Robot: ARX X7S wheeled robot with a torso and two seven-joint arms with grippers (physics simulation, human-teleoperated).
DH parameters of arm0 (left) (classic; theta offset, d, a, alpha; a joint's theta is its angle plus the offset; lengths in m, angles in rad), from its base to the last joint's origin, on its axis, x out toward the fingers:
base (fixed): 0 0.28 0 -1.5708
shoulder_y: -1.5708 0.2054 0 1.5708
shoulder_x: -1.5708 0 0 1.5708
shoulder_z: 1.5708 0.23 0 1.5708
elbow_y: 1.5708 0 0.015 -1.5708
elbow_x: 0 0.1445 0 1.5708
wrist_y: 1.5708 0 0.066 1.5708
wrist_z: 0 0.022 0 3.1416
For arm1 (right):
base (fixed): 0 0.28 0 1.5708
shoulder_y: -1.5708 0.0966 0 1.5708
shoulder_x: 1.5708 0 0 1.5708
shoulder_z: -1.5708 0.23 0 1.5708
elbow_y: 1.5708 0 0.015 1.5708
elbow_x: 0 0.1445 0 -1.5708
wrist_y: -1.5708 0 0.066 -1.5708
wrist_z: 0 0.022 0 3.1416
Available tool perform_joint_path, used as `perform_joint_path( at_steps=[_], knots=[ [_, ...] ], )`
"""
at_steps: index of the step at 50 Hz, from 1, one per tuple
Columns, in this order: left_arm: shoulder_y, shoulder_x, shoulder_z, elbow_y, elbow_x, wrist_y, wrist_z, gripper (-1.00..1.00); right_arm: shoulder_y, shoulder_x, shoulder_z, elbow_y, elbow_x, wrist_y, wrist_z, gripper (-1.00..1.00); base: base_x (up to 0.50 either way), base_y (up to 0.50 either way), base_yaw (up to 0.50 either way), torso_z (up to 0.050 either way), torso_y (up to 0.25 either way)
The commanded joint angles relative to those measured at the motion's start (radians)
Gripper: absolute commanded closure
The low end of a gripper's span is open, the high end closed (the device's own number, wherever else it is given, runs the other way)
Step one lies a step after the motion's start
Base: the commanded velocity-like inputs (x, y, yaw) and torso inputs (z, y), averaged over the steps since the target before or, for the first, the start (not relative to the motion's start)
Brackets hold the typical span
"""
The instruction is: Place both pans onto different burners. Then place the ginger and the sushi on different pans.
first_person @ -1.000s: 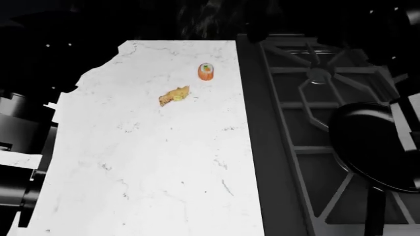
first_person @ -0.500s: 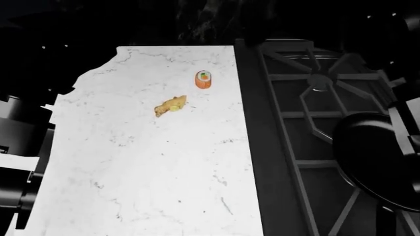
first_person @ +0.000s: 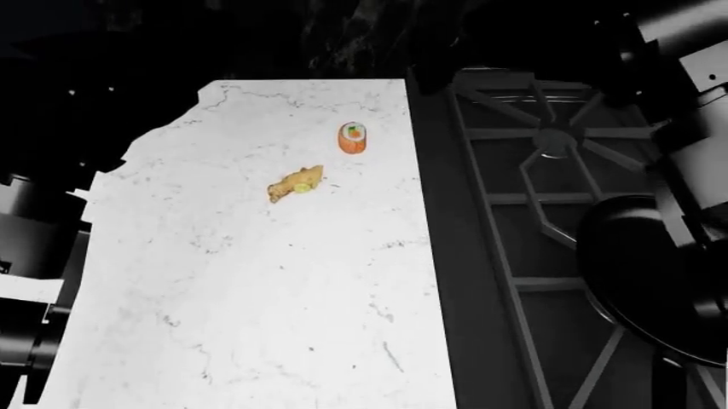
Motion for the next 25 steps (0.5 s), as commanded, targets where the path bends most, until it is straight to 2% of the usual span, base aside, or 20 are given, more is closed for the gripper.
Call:
perform_joint_path(
  at_steps=[1,8,19,25],
  knots=[
    [0.010,-0.009,0.001,0.007,-0.002,0.001,0.003,-1.00,0.039,-0.050,-0.101,0.078,-0.080,-0.021,-0.108,-1.00,0.00,0.00,0.00,0.000,0.000],
    [0.018,-0.015,0.000,0.016,-0.007,-0.001,0.001,-1.00,0.031,-0.056,-0.150,0.064,-0.108,-0.063,-0.198,-1.00,0.00,0.00,0.00,0.000,0.000],
    [0.019,-0.024,-0.002,0.018,-0.009,-0.001,0.005,-1.00,0.059,-0.121,-0.145,0.191,-0.100,-0.085,-0.293,-1.00,0.00,0.00,0.00,0.000,0.000],
    [0.028,-0.029,-0.005,0.016,-0.013,0.003,0.008,-1.00,0.069,-0.175,-0.122,0.335,-0.100,-0.163,-0.333,-1.00,0.00,0.00,0.00,0.000,0.000]
  ],
)
